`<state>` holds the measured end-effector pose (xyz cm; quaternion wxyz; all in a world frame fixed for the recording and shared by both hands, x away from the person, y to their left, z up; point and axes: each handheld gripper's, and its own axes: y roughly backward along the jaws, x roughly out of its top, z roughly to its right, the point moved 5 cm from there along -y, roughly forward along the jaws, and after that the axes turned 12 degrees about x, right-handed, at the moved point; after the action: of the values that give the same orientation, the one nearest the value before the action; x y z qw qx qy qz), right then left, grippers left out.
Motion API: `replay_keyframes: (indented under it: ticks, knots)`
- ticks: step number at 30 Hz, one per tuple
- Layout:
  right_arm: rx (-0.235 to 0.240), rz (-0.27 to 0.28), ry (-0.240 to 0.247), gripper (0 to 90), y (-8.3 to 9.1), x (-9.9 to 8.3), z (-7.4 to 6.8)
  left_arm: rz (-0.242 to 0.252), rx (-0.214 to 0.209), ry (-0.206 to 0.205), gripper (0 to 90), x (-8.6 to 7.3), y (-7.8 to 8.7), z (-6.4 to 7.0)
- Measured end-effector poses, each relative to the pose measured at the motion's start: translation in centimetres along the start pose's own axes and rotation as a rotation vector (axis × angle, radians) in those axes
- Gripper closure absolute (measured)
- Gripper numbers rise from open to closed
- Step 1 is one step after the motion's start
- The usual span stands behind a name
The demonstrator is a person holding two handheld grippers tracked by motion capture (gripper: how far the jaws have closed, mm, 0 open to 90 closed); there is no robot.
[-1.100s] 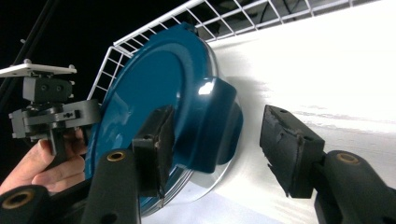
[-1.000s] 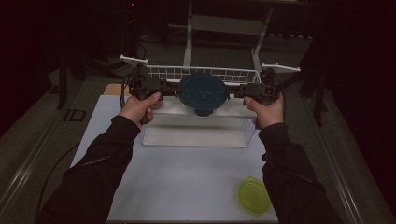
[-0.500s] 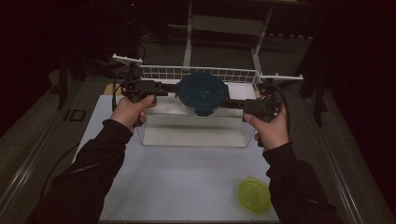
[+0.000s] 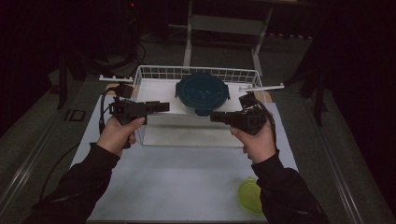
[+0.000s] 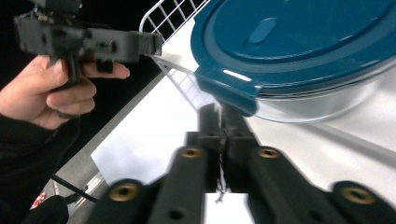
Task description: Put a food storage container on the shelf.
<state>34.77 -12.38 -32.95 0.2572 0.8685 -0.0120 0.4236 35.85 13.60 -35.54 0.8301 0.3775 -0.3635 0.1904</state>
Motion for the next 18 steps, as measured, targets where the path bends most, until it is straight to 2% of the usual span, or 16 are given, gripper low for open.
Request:
replay_keyframes:
  ticks: [2, 5, 7, 10, 12, 13, 15, 17, 18]
  knots:
    - [-0.015, -0.012, 0.01, 89.9, -0.5, 0.0, 0.0, 0.012, -0.007, -0.046, 33.8, -0.9, 0.2, 0.1]
    - [-0.011, -0.022, 0.001, 90.0, -1.2, -0.2, 0.1, 0.033, 0.016, -0.101, 32.4, -2.3, 0.5, 0.1]
    - [-0.023, -0.025, 0.002, 90.0, -1.6, -0.2, 0.2, 0.074, 0.038, -0.175, 29.3, -3.3, 0.7, 0.2]
    - [-0.029, -0.027, -0.005, 90.0, -1.9, -0.2, 0.6, 0.126, 0.075, -0.256, 22.7, -4.5, 0.8, 0.3]
    - [-0.027, -0.025, -0.018, 90.0, -2.1, -0.1, 0.9, 0.132, 0.091, -0.288, 14.5, -5.5, 0.7, 0.5]
    - [-0.014, -0.024, -0.028, 90.0, -2.2, -0.1, 0.9, 0.128, 0.091, -0.298, 13.7, -5.9, 0.6, 0.5]
    - [-0.022, -0.025, -0.025, 90.0, -2.3, -0.1, 0.9, 0.129, 0.107, -0.333, 11.9, -6.7, 0.4, 0.7]
    - [-0.029, -0.024, -0.02, 90.0, -2.4, 0.0, 0.9, 0.125, 0.121, -0.365, 5.2, -7.5, 0.2, 0.9]
    - [-0.029, -0.023, -0.019, 90.0, -2.4, 0.0, 0.9, 0.122, 0.12, -0.367, 1.4, -7.9, 0.1, 1.0]
